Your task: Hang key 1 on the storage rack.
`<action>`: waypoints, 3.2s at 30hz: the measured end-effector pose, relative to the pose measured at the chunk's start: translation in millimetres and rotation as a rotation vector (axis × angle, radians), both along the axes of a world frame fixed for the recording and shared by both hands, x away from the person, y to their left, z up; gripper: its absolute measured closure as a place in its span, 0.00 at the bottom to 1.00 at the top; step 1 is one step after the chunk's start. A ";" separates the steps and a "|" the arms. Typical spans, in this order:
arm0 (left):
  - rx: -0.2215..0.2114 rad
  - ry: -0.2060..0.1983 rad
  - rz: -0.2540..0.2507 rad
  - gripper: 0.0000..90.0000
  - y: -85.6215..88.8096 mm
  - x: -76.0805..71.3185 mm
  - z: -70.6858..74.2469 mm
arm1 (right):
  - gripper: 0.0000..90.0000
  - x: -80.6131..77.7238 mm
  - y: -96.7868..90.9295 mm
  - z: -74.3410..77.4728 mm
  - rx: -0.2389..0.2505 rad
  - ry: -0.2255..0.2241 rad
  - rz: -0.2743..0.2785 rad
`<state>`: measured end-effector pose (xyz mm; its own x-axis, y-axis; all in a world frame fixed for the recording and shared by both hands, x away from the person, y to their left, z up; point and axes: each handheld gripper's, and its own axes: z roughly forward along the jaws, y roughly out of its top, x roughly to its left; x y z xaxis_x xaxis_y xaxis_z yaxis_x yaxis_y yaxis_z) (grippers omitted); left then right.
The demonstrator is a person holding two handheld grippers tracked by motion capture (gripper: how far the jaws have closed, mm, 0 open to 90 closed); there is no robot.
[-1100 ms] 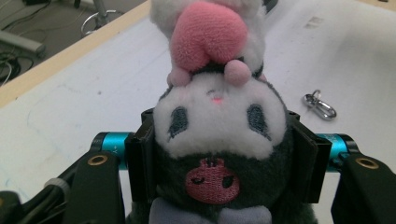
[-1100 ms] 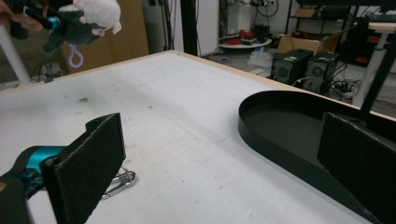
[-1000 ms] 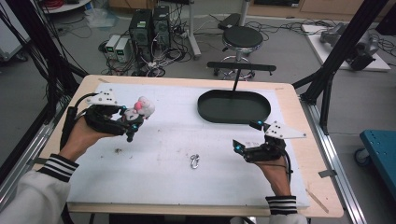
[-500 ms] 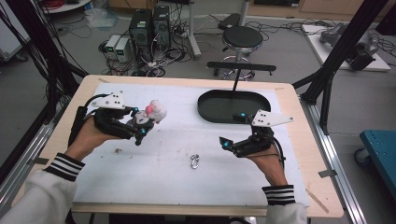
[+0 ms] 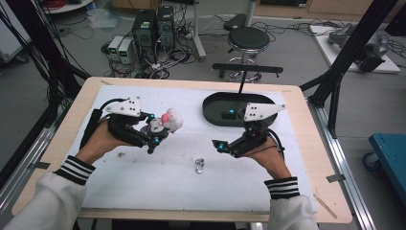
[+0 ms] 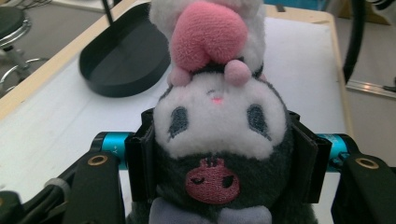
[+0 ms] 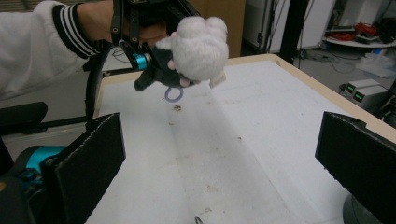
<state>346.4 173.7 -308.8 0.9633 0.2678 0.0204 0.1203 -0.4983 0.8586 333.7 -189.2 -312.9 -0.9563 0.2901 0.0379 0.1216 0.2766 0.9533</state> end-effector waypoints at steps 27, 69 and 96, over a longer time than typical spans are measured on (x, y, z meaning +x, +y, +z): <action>0.015 -0.005 -0.165 0.43 -46.9 0.1 0.7 | 0.04 23.8 43.5 11.7 -0.078 0.041 0.220; 0.010 -0.029 -0.243 0.40 -51.4 -2.7 -1.4 | 0.61 24.4 53.2 7.7 -0.115 0.078 0.317; -0.218 -0.178 0.152 0.02 29.1 -13.9 -29.7 | 0.60 25.9 7.6 21.5 -0.049 0.081 0.020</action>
<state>332.6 202.8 -338.6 0.8985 0.4245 0.1114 0.0176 -0.2885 0.9573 359.6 -181.6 -291.4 -0.9563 0.2742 0.1016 0.1919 0.3260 0.9257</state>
